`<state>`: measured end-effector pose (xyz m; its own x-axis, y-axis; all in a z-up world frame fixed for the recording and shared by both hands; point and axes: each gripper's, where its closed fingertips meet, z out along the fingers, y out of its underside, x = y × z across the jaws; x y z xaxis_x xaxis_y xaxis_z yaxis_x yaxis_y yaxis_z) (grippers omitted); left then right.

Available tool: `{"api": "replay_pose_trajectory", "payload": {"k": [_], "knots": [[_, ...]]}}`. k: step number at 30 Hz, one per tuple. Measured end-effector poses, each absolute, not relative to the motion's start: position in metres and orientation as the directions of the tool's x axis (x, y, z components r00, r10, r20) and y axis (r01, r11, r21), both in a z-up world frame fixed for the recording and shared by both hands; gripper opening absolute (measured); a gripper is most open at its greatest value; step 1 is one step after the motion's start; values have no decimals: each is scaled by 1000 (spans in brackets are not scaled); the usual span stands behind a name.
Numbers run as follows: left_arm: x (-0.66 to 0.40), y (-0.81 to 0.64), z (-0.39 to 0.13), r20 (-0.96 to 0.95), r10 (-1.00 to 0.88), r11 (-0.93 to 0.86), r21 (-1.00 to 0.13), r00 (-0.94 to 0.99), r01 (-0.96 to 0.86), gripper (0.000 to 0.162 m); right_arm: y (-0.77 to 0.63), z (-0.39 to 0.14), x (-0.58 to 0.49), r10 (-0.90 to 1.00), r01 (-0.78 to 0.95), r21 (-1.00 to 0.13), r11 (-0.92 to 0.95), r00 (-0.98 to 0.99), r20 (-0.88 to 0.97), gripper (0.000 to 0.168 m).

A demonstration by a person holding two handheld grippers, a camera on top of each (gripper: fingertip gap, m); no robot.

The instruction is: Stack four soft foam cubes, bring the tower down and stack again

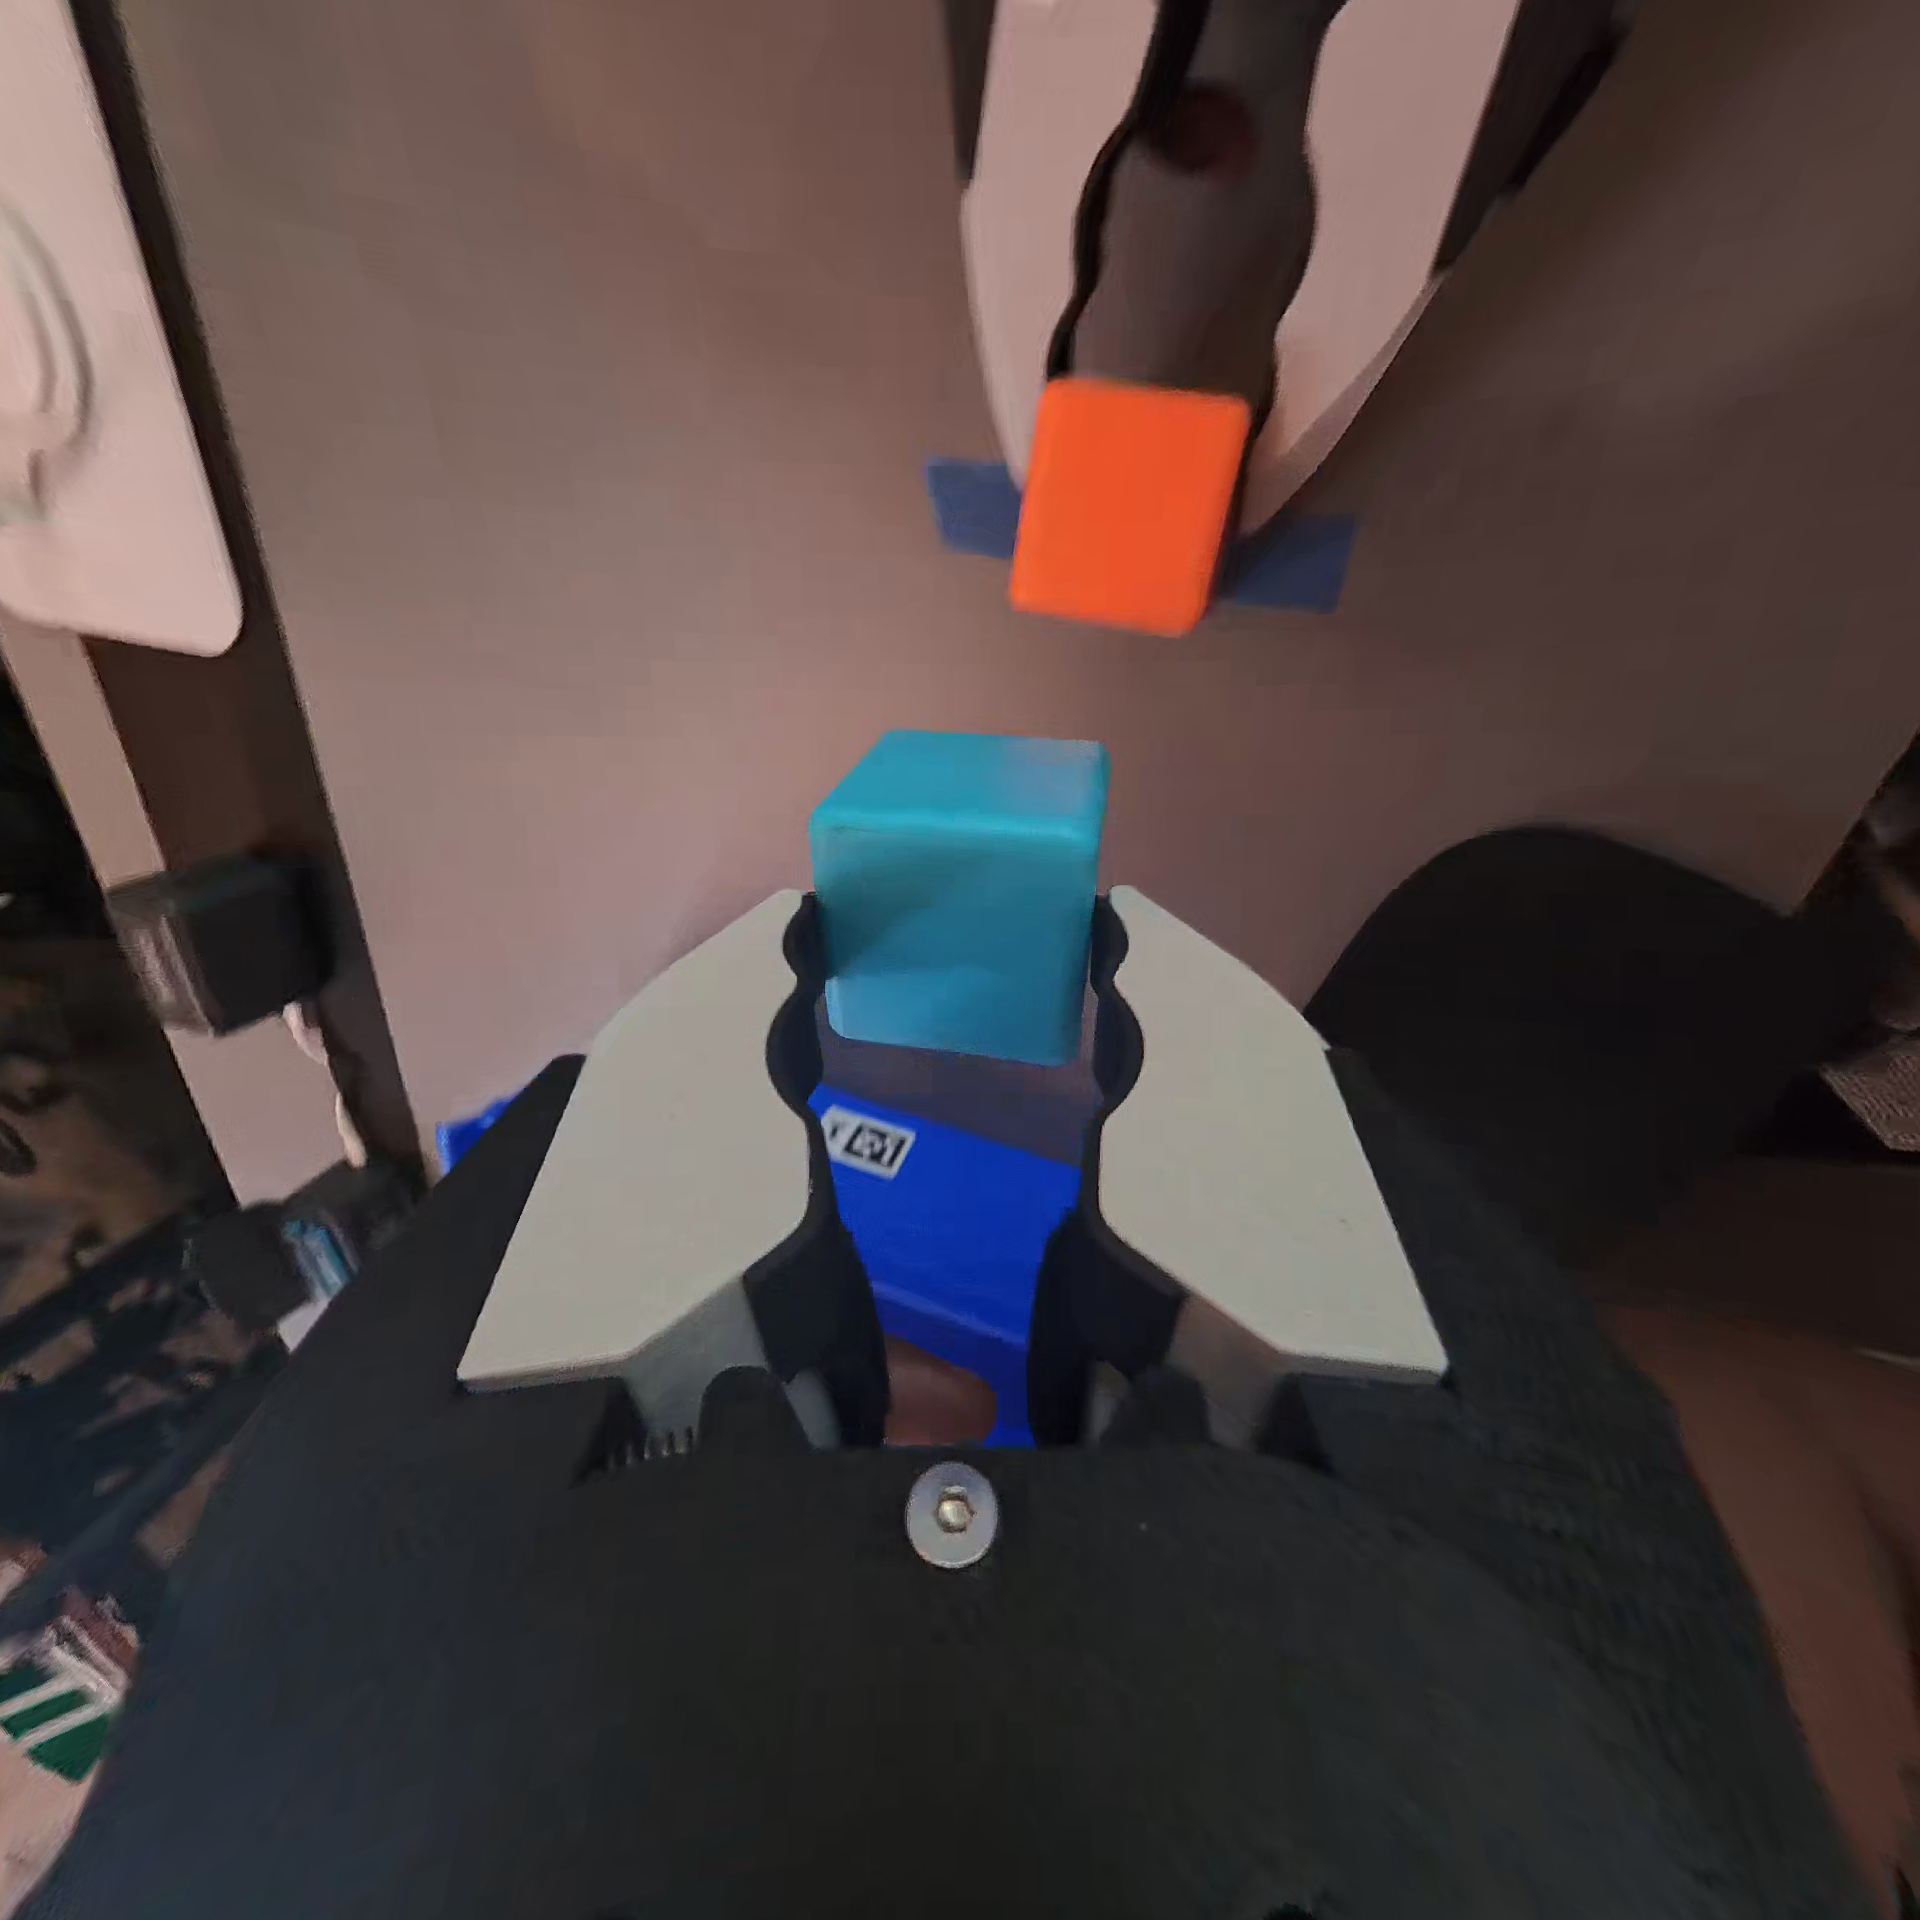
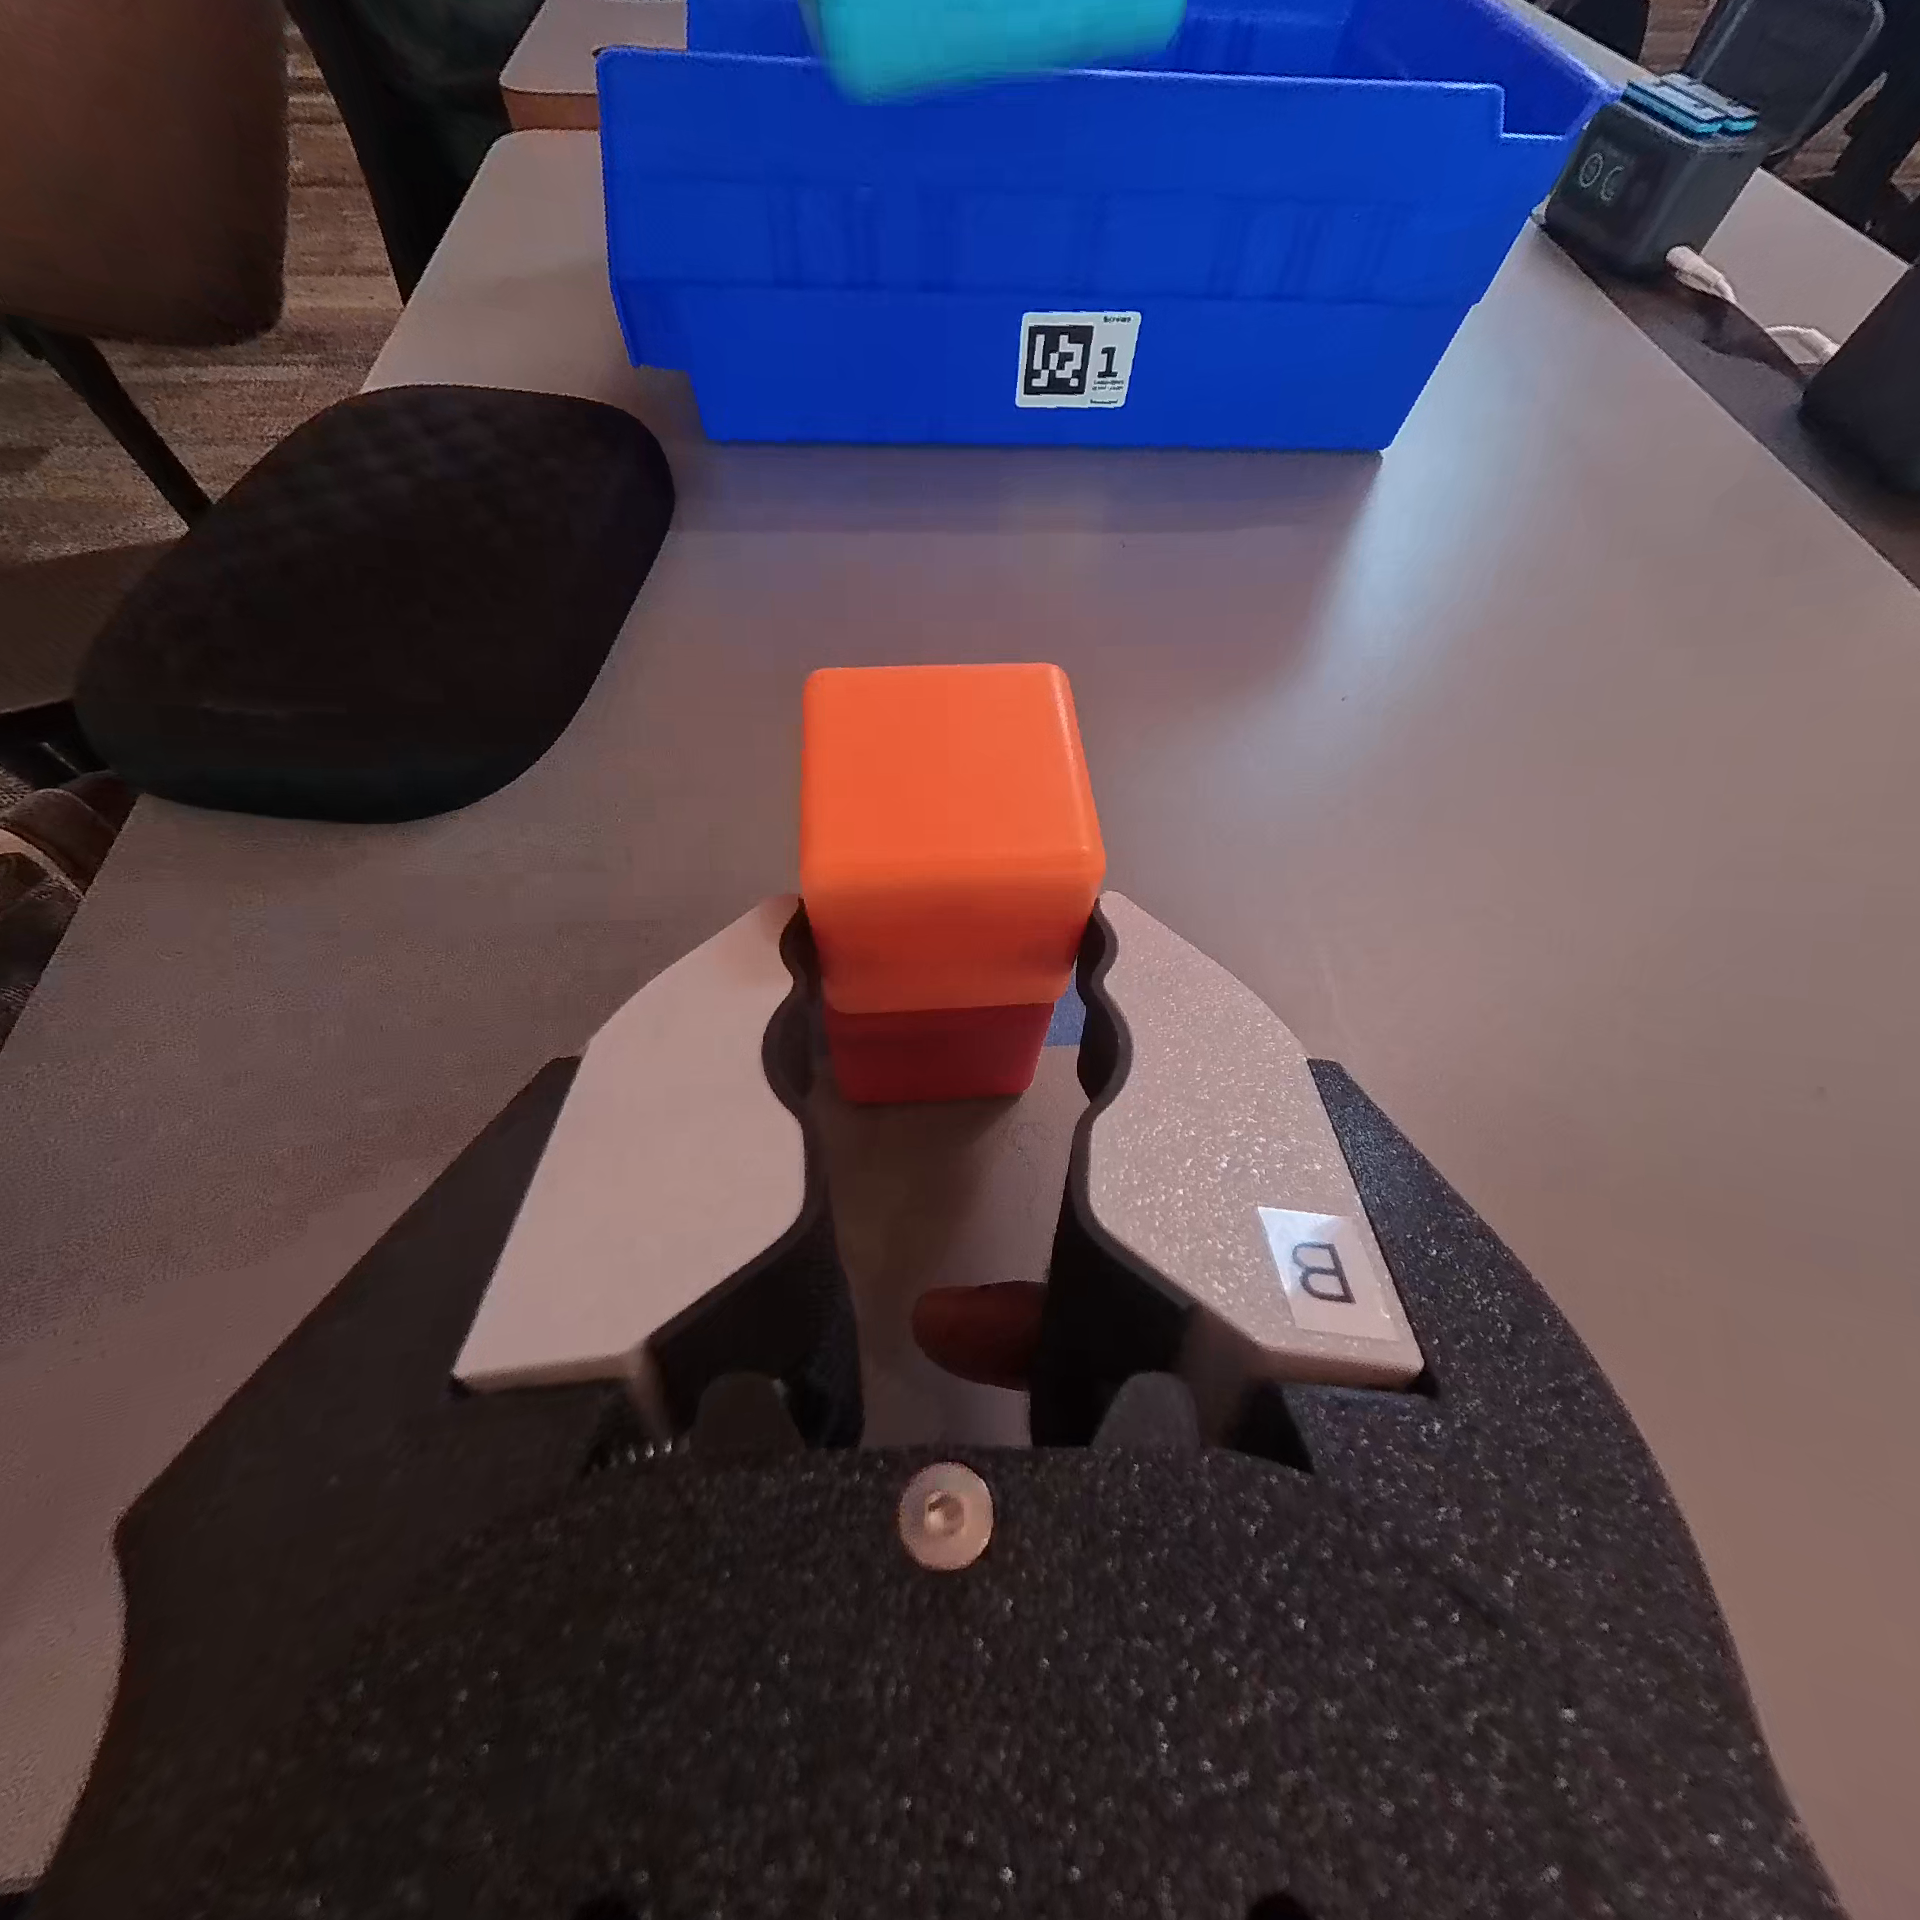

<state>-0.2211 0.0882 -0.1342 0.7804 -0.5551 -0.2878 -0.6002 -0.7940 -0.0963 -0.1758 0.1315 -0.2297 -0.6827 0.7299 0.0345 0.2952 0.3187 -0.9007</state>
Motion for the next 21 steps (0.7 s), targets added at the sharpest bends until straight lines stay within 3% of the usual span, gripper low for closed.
{"api": "replay_pose_trajectory", "payload": {"k": [7,21], "knots": [[-194,121,-175,-195,-640,-753,-36,743,-658,50,131,-230,-176,729,296,-901,318,-683,32,49],[-181,129,-181,-202,-691,-698,-67,694,-713,50,131,-230,-177,723,286,-904,317,-690,35,48]]}}
